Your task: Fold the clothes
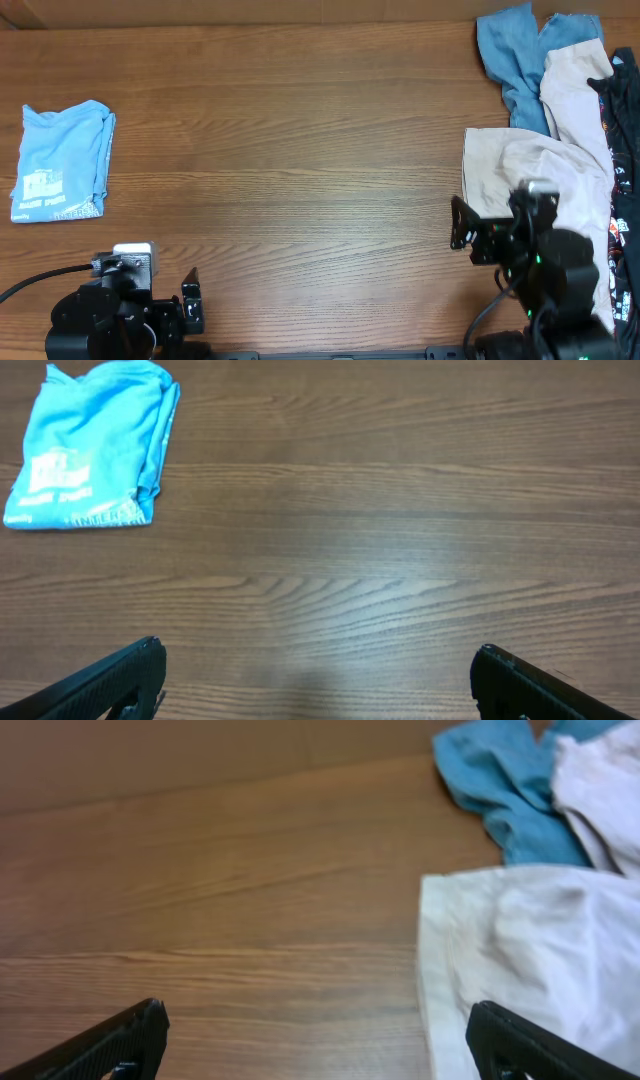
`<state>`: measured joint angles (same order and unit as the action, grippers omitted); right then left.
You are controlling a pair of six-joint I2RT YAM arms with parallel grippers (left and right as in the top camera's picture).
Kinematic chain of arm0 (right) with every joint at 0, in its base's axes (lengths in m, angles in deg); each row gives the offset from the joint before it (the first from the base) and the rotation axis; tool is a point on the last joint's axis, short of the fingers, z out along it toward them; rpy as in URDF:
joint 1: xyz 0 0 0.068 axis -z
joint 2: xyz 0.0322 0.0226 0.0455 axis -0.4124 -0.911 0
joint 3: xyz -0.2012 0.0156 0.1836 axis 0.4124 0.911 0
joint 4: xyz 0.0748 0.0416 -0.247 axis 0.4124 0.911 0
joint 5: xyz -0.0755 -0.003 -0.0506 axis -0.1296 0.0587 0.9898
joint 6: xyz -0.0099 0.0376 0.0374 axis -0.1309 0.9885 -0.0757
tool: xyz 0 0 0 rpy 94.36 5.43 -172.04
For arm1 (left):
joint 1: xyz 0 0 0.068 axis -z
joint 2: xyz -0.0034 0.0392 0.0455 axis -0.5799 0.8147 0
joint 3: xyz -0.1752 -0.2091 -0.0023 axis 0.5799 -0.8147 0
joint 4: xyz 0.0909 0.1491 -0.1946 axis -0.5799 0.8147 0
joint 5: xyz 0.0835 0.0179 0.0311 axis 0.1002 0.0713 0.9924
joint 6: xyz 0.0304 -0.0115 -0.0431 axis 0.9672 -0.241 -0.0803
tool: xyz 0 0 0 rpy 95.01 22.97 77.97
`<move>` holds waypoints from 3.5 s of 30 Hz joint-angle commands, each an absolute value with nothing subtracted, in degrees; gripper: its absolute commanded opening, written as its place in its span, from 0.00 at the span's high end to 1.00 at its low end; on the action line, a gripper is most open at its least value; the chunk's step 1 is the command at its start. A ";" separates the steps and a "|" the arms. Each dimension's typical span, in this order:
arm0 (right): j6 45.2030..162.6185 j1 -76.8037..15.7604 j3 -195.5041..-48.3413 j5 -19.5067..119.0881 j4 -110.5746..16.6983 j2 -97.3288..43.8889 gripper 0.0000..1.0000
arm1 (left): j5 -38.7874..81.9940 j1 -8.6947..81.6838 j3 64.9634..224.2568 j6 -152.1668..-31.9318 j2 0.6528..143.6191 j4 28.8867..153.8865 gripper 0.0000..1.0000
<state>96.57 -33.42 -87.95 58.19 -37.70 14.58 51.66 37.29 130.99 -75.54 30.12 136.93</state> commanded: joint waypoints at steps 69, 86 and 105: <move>94.47 -26.27 -48.52 56.49 -74.95 43.89 0.00 | 52.47 32.51 127.26 -73.55 26.73 131.96 0.00; 94.49 -26.25 -48.52 56.49 -74.95 43.89 0.00 | 50.65 36.55 85.12 -73.61 0.57 89.28 0.00; 94.49 -26.27 -48.52 56.49 -74.95 43.89 0.00 | 47.96 37.73 65.01 -67.91 0.67 57.98 0.00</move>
<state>94.29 -26.27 -49.08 56.58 -74.58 43.32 50.26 36.99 65.38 -71.19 1.33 56.12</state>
